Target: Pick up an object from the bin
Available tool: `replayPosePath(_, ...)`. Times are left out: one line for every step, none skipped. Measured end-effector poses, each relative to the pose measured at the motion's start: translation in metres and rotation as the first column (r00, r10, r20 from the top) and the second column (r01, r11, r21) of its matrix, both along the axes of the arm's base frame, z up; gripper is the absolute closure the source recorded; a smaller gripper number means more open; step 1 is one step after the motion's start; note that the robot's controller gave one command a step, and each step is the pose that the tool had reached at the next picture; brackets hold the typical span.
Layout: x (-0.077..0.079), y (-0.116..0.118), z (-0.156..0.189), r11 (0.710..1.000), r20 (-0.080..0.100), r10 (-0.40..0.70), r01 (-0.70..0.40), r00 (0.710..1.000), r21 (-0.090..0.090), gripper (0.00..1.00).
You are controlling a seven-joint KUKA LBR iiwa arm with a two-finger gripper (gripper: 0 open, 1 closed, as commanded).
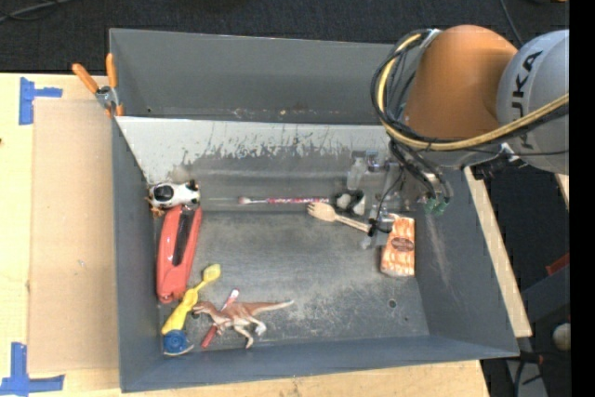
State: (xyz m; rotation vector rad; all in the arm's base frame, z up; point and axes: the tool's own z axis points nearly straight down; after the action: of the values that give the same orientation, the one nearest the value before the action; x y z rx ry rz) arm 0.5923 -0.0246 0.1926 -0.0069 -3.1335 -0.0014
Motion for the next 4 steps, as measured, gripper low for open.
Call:
replayPosePath(0.002, 0.0, 0.004, 1.0, 0.008, 0.0, 0.0, 1.0, 0.0, 0.0)
replayPosePath(-0.042, 0.066, -0.036, 1.0, 0.006, -0.008, 0.008, 1.0, 0.001, 0.0)
replayPosePath(-0.017, 0.105, -0.054, 0.999, 0.013, 0.041, -0.041, 0.999, -0.002, 0.0)
replayPosePath(-0.054, 0.141, -0.086, 0.995, 0.008, 0.098, -0.098, 0.995, -0.001, 0.0)
